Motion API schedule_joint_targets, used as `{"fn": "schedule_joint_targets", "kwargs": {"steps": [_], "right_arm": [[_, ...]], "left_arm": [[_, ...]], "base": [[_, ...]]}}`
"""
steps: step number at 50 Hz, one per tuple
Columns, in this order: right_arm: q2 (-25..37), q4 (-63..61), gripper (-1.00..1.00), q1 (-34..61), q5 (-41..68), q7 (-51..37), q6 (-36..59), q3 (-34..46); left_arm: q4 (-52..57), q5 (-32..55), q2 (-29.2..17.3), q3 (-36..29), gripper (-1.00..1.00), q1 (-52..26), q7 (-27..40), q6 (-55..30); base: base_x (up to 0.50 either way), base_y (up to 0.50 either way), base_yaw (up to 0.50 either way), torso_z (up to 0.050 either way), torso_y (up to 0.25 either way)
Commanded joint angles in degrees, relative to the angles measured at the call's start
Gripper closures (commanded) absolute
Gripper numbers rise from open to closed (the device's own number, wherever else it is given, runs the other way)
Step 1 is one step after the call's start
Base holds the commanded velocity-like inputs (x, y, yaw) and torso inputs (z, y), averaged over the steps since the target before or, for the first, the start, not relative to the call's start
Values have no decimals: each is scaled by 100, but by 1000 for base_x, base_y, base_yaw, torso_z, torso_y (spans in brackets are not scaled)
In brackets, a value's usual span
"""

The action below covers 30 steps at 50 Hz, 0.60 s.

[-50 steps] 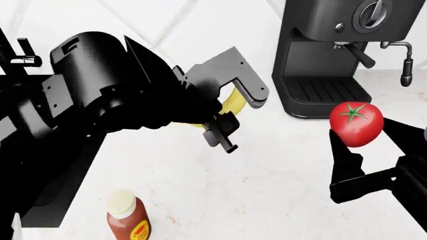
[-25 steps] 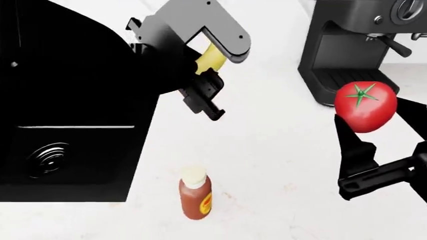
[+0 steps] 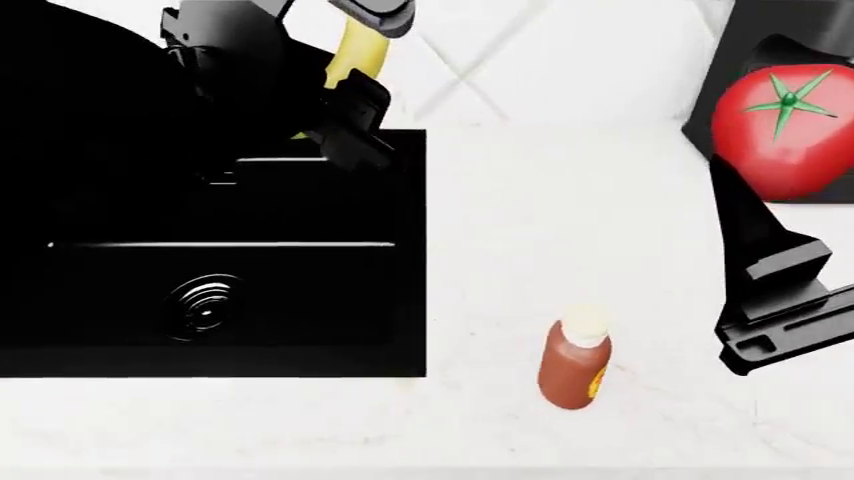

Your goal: Pick up the fruits and vegetables and place them in the sink. Turn on the sink faucet to wash them. Then turn the sink off and put them in the tray.

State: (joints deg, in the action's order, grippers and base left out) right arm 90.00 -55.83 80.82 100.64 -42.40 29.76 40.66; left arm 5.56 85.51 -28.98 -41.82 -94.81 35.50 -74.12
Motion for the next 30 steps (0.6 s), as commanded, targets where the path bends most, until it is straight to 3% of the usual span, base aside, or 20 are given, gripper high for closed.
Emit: {"fn": "schedule_joint_targets", "kwargs": {"steps": [1, 30], "right_arm": [[-1, -50, 100, 321, -172, 107, -8, -163], [-161, -139, 100, -269, -1020, 363, -265, 267]], "left_arm": [[20, 218, -110, 221, 100, 80, 280, 119], [46, 413, -324, 251, 100, 206, 580, 186]], "base": [[0, 500, 0, 0, 0], [7, 500, 0, 0, 1]]}}
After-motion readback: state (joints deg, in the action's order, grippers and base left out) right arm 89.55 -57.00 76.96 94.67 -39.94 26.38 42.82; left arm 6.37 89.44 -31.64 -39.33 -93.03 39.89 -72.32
